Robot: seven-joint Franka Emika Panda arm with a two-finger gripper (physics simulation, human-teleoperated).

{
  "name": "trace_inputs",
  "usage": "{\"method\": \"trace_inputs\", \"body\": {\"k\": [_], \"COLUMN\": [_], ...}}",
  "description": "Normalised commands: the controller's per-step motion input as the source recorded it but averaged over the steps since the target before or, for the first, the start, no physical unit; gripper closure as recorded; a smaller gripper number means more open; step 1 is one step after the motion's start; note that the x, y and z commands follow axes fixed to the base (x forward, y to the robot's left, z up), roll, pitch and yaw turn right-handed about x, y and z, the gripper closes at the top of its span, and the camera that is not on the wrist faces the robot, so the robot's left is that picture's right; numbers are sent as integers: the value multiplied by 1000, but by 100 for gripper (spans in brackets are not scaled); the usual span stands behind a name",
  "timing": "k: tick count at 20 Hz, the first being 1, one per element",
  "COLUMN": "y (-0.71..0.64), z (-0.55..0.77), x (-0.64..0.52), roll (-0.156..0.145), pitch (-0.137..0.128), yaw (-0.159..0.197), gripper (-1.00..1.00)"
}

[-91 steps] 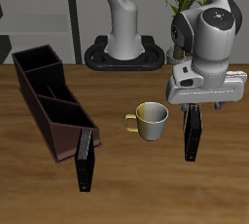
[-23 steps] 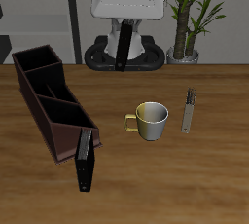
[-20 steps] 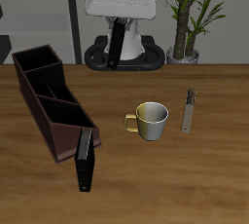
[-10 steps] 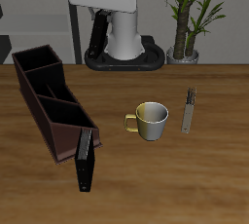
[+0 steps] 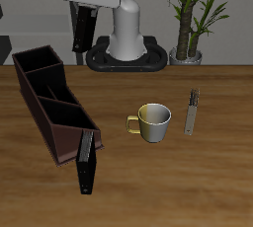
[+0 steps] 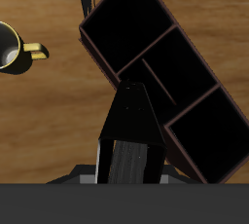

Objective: Place the left black book into the right desk caddy's right compartment

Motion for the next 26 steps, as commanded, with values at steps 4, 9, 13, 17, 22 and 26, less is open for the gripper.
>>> {"method": "trace_inputs", "body": {"k": [4,9,13,17,22,26], "y": [-402,-287,-365,-295,-395,-255], "z": [84,61,37,11,-89,-28], "x": [-371,-163,-60,43,56,34], "roll": [-40,-26,-19,-13,-32,13], "pitch": [-38,-13,30,14,22,20], "yaw": [8,-6,-41,20,52,66], "gripper": [100,100,100,100,100,100]}}
